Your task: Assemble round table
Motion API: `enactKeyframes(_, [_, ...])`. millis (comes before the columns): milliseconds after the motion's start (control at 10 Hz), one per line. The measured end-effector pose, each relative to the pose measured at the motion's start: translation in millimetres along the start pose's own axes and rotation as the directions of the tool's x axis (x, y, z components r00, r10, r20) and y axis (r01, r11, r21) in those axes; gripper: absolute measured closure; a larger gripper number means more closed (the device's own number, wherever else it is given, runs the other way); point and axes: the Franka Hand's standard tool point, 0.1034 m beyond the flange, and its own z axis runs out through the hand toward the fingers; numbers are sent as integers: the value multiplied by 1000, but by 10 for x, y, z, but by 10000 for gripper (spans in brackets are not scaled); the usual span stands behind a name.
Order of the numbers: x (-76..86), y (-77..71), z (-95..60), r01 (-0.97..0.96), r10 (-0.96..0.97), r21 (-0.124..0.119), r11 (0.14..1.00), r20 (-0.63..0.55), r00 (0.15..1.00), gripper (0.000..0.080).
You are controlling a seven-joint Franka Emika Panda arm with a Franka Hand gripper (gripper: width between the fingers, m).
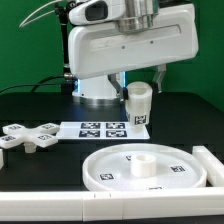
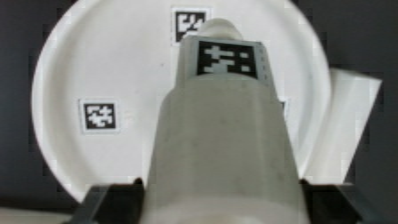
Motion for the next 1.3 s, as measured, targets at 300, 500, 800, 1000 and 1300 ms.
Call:
enactKeyframes(300, [91,184,-28,52,-72,-110,993,-185,980,390])
enactKeyframes(500, [162,203,-48,78,-100,-119,990,-195,976,390])
enactKeyframes(800, [275,96,14,83,-103,-109,991,-198,975,390])
enactKeyframes(1000, [302,97,132,106,-125,-109,988,-189,974,390])
enactKeyframes(1300, [298,102,145,103,-122,-108,989,-187,975,390])
